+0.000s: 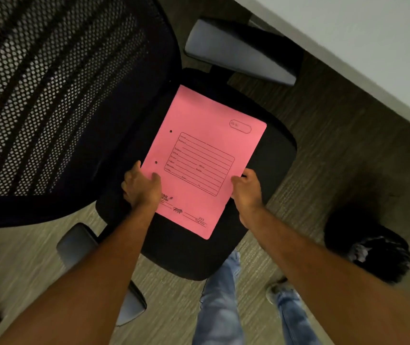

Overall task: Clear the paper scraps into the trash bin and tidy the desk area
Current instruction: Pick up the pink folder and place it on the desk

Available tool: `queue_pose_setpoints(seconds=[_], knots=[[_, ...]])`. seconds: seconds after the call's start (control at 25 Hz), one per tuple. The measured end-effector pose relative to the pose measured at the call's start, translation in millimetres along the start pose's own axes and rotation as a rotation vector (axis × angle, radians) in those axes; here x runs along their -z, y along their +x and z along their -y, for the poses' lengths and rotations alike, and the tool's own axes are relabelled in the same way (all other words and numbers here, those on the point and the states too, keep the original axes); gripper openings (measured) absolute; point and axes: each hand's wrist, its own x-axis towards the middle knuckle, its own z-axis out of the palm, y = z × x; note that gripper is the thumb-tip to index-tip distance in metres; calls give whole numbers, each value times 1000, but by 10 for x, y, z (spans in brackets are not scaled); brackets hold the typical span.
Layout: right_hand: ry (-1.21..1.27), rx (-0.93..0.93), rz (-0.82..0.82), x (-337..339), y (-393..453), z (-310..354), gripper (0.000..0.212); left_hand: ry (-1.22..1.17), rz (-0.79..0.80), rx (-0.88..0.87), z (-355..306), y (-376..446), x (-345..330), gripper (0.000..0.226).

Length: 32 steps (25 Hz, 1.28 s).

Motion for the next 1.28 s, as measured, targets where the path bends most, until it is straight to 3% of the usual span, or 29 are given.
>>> queue_pose_setpoints(seconds=[0.2, 0.32, 0.88, 1.28], knots=[[-79, -7, 25, 135, -29, 39, 32, -187, 77, 73, -88, -5, 63, 29], [-99, -17, 11, 283, -72, 82, 31, -294, 96, 93, -152, -164, 114, 21], [-126, 16, -135, 1674, -1470, 837, 24, -408, 285, -72, -602, -1810, 871, 14], [155, 102, -208, 2854, -2091, 1365, 19, -474, 349, -240, -1573, -2904, 1044, 18]])
